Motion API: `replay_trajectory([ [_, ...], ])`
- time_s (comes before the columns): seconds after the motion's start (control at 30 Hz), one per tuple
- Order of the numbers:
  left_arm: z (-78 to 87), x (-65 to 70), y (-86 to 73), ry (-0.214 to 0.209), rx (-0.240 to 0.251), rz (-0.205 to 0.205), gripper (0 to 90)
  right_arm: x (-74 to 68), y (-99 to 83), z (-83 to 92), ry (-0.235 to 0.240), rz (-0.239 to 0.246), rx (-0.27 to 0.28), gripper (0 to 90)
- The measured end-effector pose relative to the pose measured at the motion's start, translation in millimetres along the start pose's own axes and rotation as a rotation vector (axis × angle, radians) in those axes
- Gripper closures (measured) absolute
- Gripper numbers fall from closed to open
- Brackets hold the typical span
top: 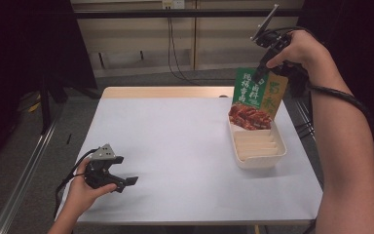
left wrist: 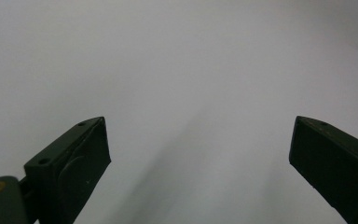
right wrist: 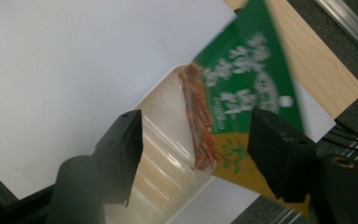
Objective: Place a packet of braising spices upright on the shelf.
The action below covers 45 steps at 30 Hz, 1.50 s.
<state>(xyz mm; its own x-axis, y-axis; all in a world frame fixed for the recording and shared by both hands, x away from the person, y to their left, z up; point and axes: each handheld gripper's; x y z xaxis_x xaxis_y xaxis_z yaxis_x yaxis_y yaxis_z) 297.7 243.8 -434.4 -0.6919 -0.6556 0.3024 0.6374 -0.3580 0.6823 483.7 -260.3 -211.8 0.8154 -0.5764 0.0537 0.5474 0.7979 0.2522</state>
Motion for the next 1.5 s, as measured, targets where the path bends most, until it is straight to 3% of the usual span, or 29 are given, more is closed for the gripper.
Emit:
replay_trajectory([
  [0.2,0.3,0.4,0.0,0.002,-0.009,-0.005,4.5,-5.4,5.7,1.7,0.002,-0.005,0.000,31.7],
  [0.47,0.5,0.2,0.3,-0.006,-0.003,-0.001,4.4,-15.1,11.1,-9.5,0.027,-0.003,0.007,29.4],
  [0.87,-0.1,1.5,1.4,-0.019,0.000,-0.003,4.4,-30.5,17.6,-25.5,0.055,0.029,0.025,27.0],
  [1.1,3.0,1.8,1.4,-0.011,0.019,0.007,4.4,-43.5,24.1,-36.9,0.070,0.050,0.026,23.4],
  [1.5,2.9,1.3,-0.4,-0.001,0.009,0.011,4.1,-62.6,30.7,-50.1,0.089,0.085,0.054,20.4],
])
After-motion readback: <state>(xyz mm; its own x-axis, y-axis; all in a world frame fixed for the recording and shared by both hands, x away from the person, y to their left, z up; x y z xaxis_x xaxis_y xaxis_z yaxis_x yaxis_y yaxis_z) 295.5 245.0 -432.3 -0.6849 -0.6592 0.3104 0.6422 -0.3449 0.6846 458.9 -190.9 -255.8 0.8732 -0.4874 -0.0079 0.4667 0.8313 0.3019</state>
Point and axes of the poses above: each handheld gripper's, and its own axes: z roughly backward along the jaws, y roughly out of its top, x roughly to its right, and after that the axes turned 14 degrees about z, right-handed
